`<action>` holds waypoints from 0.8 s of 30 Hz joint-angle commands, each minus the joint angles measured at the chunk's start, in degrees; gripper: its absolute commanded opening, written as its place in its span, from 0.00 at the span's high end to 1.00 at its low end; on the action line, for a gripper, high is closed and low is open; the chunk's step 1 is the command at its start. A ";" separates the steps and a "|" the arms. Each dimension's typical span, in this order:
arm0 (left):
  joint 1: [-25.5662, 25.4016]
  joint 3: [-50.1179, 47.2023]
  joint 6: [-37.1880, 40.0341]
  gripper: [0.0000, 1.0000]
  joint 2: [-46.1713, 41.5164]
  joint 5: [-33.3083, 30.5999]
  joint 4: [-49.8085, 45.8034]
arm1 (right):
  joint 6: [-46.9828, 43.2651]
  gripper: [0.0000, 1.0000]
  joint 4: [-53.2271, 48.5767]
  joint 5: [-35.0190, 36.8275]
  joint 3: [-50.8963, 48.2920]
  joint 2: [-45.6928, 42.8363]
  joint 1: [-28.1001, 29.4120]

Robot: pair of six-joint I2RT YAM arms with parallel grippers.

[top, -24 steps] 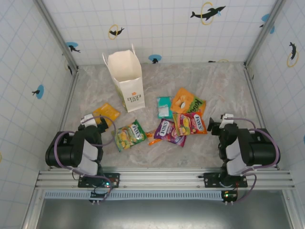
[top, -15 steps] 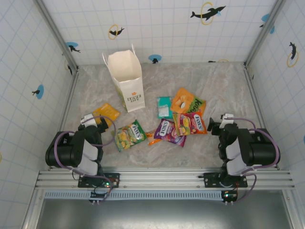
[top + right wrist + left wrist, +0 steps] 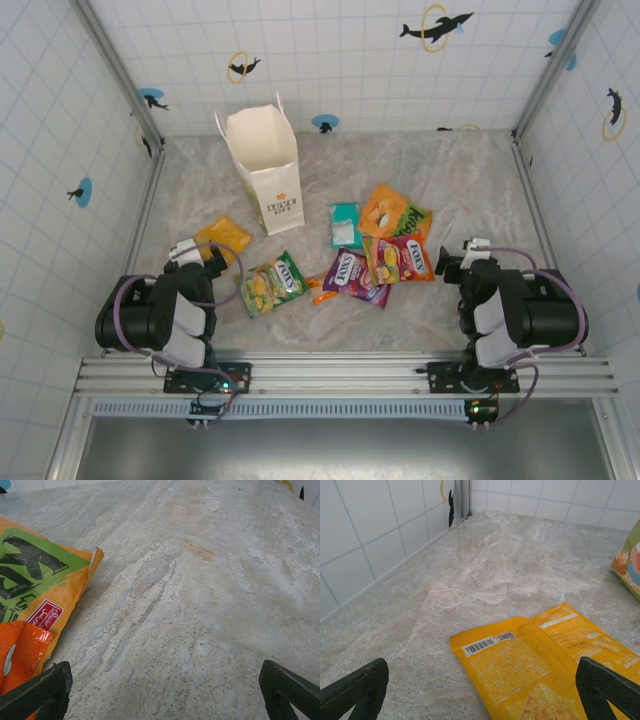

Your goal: Place the snacks into the paper bag

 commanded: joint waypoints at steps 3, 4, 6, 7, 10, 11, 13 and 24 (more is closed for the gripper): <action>0.23 -1.83 -0.11 0.02 -0.54 0.15 0.64 | -0.32 0.02 1.39 0.29 -0.14 -0.66 0.37; 0.09 -1.68 -0.56 0.02 -0.98 -1.58 0.63 | -0.75 0.02 0.38 -0.71 0.29 -1.17 0.38; 0.14 -2.41 -0.40 0.02 -2.40 -0.52 -0.21 | -1.77 0.02 -5.30 -2.77 2.27 -3.50 0.45; -0.27 -3.30 0.51 0.02 -2.58 -0.12 2.00 | -2.03 0.02 -9.25 -3.01 3.80 -5.23 0.58; -2.09 -2.84 0.95 0.02 -8.67 -4.88 -3.53 | -2.66 0.02 -18.41 -3.69 7.17 -10.35 1.09; -2.19 -1.16 0.23 0.03 -12.52 -4.96 -11.32 | -2.29 0.02 -21.95 -4.77 8.66 -12.12 1.07; -2.26 2.96 -2.73 0.03 -19.35 -6.29 -24.26 | -1.53 0.02 -29.42 -6.89 12.40 -15.18 1.40; -2.28 34.90 -14.68 0.18 -33.00 6.19 -82.59 | -0.90 0.02 -55.84 -14.23 32.29 -21.59 14.60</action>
